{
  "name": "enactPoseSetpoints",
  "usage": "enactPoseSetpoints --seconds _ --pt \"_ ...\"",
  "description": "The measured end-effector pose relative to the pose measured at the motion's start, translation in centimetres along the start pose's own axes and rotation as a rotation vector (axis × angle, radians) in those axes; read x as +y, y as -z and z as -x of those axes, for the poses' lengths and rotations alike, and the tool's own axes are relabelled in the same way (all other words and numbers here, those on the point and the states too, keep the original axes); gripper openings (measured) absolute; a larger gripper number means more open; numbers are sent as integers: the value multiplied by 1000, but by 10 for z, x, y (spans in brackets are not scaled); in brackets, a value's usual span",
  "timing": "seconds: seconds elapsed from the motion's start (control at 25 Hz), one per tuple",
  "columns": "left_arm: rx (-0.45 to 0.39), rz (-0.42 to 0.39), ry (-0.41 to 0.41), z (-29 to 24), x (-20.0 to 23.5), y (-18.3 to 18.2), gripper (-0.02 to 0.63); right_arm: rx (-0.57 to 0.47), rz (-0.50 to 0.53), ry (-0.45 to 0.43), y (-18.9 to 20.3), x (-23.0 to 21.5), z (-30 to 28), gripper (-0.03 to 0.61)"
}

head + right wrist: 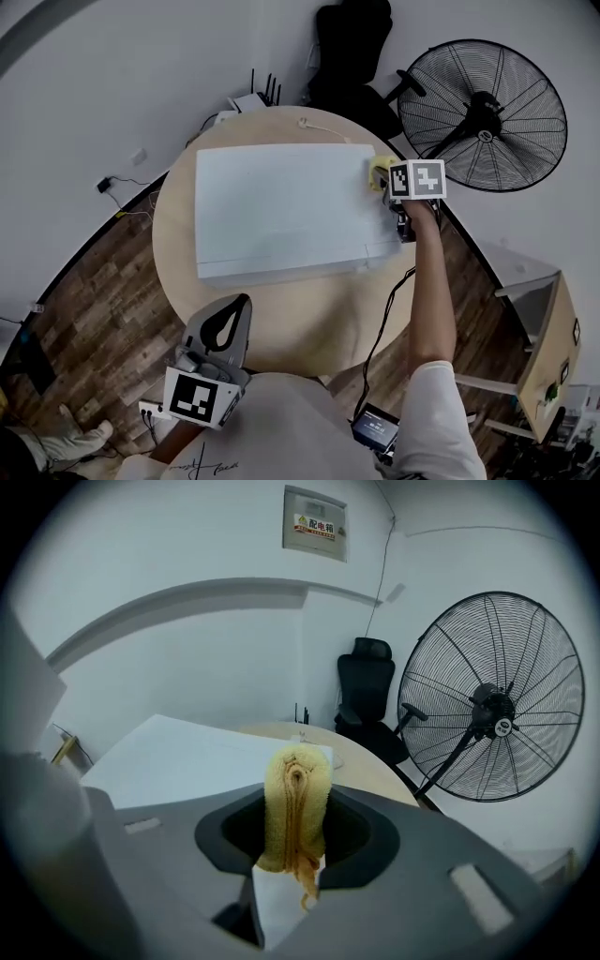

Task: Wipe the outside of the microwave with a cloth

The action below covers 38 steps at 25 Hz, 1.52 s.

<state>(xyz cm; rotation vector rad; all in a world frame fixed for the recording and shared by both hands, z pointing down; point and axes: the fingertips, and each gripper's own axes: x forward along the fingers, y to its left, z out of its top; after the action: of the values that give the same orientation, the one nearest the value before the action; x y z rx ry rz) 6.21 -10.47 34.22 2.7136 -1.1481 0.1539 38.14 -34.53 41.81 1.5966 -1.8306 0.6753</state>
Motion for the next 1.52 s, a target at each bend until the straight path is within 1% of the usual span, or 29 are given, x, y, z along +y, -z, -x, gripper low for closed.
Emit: enactPoseSetpoints --seconds 0.16,0.28,0.4,0.6,0.72,0.84,1.16,1.52 --pt "14 7 12 -8 -4 4 -11 55 54 41 11 -12 -10 133" --pt "23 10 12 -9 -5 9 -11 74 80 48 15 -10 -15 133" --pt "10 26 0 -7 -5 7 -11 87 93 48 16 -3 -17 133" --pt "13 20 -16 6 -1 10 -11 97 90 40 17 7 -16 132" --pt "14 23 -25 16 3 13 -11 101 95 37 18 17 -15 132" --pt "-4 22 -28 24 6 10 -11 107 101 37 19 27 -14 132" --pt "-21 24 -52 47 15 8 -11 112 129 9 16 64 -16 132" --pt "-43 26 -97 69 48 5 -11 108 138 -19 8 108 -22 132"
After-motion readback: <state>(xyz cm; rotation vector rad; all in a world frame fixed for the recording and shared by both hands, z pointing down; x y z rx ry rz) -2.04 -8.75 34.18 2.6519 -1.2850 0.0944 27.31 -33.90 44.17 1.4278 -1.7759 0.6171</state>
